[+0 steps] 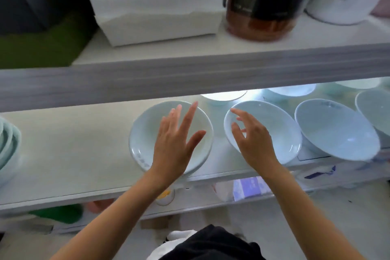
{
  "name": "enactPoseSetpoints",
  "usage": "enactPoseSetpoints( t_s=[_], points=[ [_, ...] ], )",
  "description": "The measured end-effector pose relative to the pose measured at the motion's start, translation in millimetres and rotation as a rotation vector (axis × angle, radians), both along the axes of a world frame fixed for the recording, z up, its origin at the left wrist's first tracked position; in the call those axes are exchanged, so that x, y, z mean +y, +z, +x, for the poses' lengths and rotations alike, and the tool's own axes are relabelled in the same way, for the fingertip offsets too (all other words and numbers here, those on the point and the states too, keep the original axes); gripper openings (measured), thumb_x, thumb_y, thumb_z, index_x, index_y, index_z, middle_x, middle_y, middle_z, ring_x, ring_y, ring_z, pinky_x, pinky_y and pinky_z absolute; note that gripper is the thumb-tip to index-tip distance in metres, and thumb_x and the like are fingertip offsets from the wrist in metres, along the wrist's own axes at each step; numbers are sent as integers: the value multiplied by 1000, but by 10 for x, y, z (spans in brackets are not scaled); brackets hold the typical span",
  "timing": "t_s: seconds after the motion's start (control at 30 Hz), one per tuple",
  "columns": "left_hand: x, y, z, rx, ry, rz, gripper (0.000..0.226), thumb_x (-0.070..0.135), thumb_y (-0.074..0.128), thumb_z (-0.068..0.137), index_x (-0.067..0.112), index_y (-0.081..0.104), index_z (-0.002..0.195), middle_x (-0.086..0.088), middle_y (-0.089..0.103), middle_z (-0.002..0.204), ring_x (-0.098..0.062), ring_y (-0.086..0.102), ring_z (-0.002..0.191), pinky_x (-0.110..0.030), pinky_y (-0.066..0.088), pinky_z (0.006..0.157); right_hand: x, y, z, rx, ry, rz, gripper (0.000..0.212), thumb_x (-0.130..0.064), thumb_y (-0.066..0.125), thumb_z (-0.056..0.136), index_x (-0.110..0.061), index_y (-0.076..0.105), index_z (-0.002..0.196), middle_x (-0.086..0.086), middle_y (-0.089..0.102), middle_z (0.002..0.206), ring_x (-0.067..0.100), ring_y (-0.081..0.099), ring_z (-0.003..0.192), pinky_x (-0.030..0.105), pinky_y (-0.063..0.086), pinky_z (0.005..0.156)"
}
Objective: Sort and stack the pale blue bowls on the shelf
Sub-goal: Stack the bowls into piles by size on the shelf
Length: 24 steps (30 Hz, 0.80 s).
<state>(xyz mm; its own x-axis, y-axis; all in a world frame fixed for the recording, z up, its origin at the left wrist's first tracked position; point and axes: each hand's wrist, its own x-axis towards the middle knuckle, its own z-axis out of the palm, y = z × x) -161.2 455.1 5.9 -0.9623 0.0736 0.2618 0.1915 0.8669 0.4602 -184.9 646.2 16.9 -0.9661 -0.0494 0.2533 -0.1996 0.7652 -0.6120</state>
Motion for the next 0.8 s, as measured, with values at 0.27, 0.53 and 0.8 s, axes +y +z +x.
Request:
enactPoseSetpoints(
  t_s=[0.27, 0.53, 0.8],
  points=[
    [936, -48, -788, -159, 116, -52, 92, 79, -7, 73, 35, 16, 149, -13, 58, 126, -31, 50, 120, -49, 25, 111, 717, -17, -664, -106, 156, 237, 45, -36, 38, 99, -25, 38, 142, 3, 47, 143, 23, 45, 129, 38, 38, 104],
    [992, -9, -1259, -427, 208, -309, 59, 59, 15, 96, 29, 27, 145, -3, 51, 140, -27, 51, 124, -40, 32, 100, 653, -200, -1232, -234, 229, 361, 49, -44, 29, 99, -25, 34, 143, 13, 54, 132, 33, 46, 124, 45, 32, 108],
    [1015, -17, -1520, -621, 121, -115, 55, 46, 23, 100, 5, 56, 116, -11, 58, 125, -31, 52, 115, -39, 41, 98, 638, -267, -1510, -395, 222, 406, 48, -51, 22, 97, -30, 37, 138, 9, 55, 133, 31, 45, 126, 45, 29, 103]
  ],
)
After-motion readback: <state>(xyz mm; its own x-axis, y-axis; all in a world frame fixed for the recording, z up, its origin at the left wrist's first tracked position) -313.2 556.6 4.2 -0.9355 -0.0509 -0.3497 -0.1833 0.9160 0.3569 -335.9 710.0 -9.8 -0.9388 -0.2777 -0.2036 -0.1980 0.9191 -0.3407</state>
